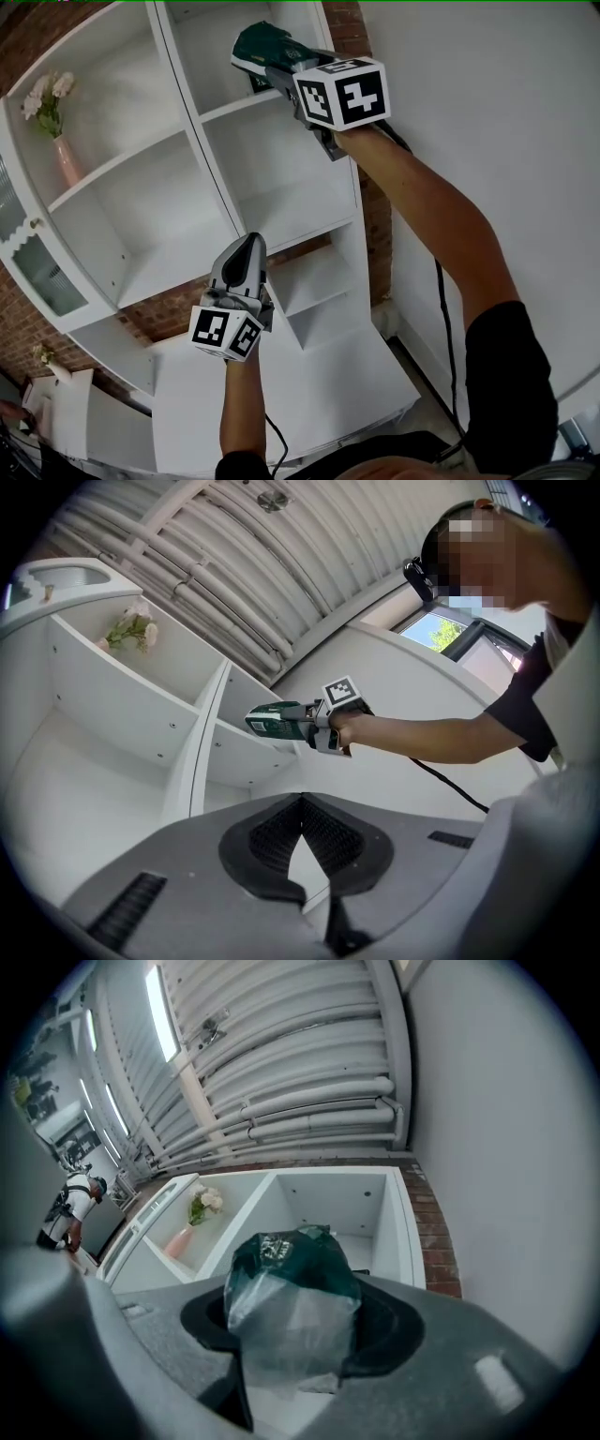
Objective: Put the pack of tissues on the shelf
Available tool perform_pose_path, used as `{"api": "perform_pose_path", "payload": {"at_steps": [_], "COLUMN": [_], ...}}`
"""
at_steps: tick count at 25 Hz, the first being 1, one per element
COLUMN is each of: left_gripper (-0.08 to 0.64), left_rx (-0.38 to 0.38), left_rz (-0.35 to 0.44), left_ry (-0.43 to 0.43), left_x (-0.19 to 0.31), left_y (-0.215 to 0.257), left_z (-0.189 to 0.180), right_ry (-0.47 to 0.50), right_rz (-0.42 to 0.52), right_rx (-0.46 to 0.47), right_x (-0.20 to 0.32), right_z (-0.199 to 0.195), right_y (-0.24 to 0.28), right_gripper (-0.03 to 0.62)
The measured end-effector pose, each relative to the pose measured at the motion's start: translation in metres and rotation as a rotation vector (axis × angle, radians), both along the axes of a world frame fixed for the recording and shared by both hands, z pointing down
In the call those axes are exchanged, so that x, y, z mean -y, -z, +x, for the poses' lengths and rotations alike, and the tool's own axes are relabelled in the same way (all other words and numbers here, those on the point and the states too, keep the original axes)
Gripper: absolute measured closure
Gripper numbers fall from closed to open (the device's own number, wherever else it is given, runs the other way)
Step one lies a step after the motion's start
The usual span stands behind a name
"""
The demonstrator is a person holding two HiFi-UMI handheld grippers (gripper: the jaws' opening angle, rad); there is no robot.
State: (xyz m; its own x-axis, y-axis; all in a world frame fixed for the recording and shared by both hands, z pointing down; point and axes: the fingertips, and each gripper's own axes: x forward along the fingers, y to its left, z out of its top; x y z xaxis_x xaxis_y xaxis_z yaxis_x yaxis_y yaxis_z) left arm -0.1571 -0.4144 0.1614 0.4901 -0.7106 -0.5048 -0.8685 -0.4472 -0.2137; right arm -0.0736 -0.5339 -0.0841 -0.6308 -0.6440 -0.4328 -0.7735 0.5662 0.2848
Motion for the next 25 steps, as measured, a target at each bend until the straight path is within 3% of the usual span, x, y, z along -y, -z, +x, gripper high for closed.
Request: {"api": "perform_pose_path", "payload": {"at_steps": [9, 25], "left_gripper": [0.563, 0.563], "left_rx": [0.009, 0.004], "left_rz": [0.001, -0.009], "left_ry": [-0.027, -0.025], "left_x": [0.014, 0.022], "left_y": [0.001, -0.007], "left_z": [-0.023, -0.051], "right_ry": [-0.117, -0.191], "right_rz": [-0.085, -0.231], "right_rx": [-0.149, -0.341], "right_x": [0.05, 0.093], "right_z": [-0.036, -0.068], "right_y": [0.017, -0.003], "right_gripper": [0.334, 0.304]}}
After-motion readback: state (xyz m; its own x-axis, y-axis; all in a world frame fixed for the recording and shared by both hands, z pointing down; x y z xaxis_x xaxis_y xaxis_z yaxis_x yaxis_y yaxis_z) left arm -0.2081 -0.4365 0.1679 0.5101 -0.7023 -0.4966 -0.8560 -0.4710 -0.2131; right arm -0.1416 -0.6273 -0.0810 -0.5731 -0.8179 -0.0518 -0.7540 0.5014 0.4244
